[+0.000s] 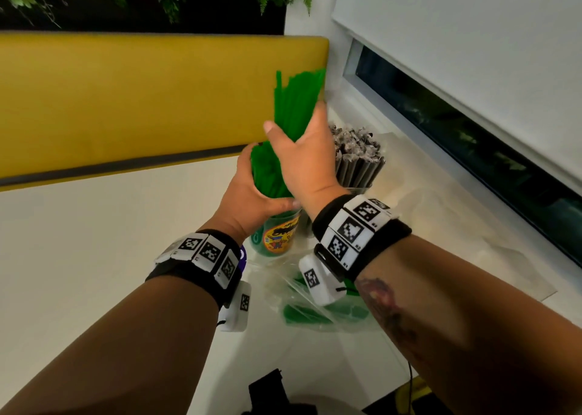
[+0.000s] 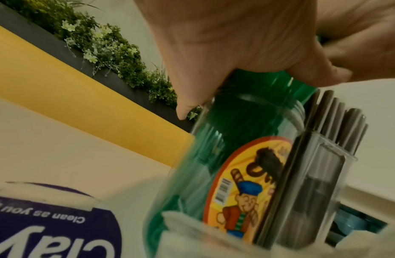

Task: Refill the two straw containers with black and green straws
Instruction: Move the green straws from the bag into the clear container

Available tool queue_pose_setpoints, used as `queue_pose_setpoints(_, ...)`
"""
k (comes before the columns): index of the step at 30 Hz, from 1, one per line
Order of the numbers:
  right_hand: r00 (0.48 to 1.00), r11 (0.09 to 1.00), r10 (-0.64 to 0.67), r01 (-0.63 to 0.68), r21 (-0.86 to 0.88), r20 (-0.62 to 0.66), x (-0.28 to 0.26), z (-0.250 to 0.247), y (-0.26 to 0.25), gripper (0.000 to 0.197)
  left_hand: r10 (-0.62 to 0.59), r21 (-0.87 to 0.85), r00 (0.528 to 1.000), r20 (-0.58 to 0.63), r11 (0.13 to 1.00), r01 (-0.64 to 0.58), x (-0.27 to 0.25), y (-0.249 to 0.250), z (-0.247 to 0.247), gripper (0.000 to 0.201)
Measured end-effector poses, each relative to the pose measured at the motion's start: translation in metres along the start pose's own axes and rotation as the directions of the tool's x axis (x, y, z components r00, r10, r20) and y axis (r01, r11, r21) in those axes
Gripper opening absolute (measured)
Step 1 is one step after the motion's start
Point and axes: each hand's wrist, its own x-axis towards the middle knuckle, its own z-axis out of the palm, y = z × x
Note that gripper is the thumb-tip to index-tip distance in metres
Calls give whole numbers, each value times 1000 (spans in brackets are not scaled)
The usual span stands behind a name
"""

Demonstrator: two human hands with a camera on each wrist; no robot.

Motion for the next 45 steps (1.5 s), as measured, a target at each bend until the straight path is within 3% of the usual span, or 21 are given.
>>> queue_pose_setpoints(5,969,997,60,-49,-53,238,10,-16,-14,82,24,22,1000,-8,999,-24,0,3,3,120)
queue_pose_setpoints(9,963,989,-103,125,-76,249,24,-34,-27,99,2,53,999,-33,999,0,-3,4,3,127)
queue_pose_setpoints(12,919,944,-229,290,-156,320,22,-36,-34,91,-2,62,999,-35,998,5,-4,4,4,128)
queue_pose_setpoints(14,836,824,-193,423,-379,514,19,-36,-30,65,0,68,1000,-27,998,2,-2,4,4,129)
queue_pose_setpoints(15,767,719,-90,492,-492,635,16,-36,-25,55,3,79,1000,-21,997,-1,-2,4,3,129)
queue_pose_setpoints(17,646,587,108,572,-573,755,11,-37,-16,53,15,112,1000,-11,994,-13,-3,4,0,130)
queue_pose_setpoints(18,637,579,123,577,-576,761,10,-38,-13,56,19,125,1000,-11,992,-17,-3,3,-1,128)
queue_pose_setpoints(21,705,625,50,531,-573,708,10,-37,-6,64,24,125,1000,-13,992,-23,-4,-2,-3,113)
queue_pose_setpoints(24,656,662,161,482,-574,737,6,-41,-9,59,26,125,1000,-11,992,-24,-4,-3,1,108)
queue_pose_setpoints(25,680,721,128,436,-538,722,7,-44,-15,56,29,119,999,-22,993,-26,-4,-4,1,111)
queue_pose_setpoints(27,809,860,15,290,-421,588,7,-55,-29,51,29,121,998,-49,992,-23,-5,-7,1,116)
queue_pose_setpoints(29,939,973,-58,130,-192,340,9,-73,-38,47,34,142,997,-68,990,-24,-5,-11,0,120)
queue_pose_setpoints(30,973,996,-81,88,-24,217,7,-83,-42,44,35,157,997,-76,987,-22,-6,-13,0,120)
queue_pose_setpoints(32,995,979,-89,81,189,34,-5,-105,-43,34,30,170,996,-86,985,-15,-11,-17,-3,120)
queue_pose_setpoints(35,1000,999,7,-9,40,28,-39,-135,-21,27,5,204,994,-105,979,17,-26,-26,-6,111)
queue_pose_setpoints(37,949,958,147,-65,-280,281,-65,-142,5,26,-39,258,988,-152,963,78,-42,-40,-6,94)
queue_pose_setpoints(39,757,773,307,155,-616,576,-86,-140,38,21,-107,296,970,-219,940,170,-60,-58,-5,79)
queue_pose_setpoints(40,658,671,369,301,-678,657,-94,-134,54,19,-135,328,964,-231,922,208,-70,-65,-4,74)
queue_pose_setpoints(41,596,595,419,390,-702,686,-103,-128,69,21,-163,377,965,-205,897,231,-79,-71,-2,70)
queue_pose_setpoints(42,584,559,446,411,-721,678,-110,-123,83,27,-207,445,968,-141,860,249,-86,-73,1,65)
queue_pose_setpoints(45,653,563,383,395,-726,653,-125,-112,118,46,-367,596,928,66,760,258,-94,-67,21,47)
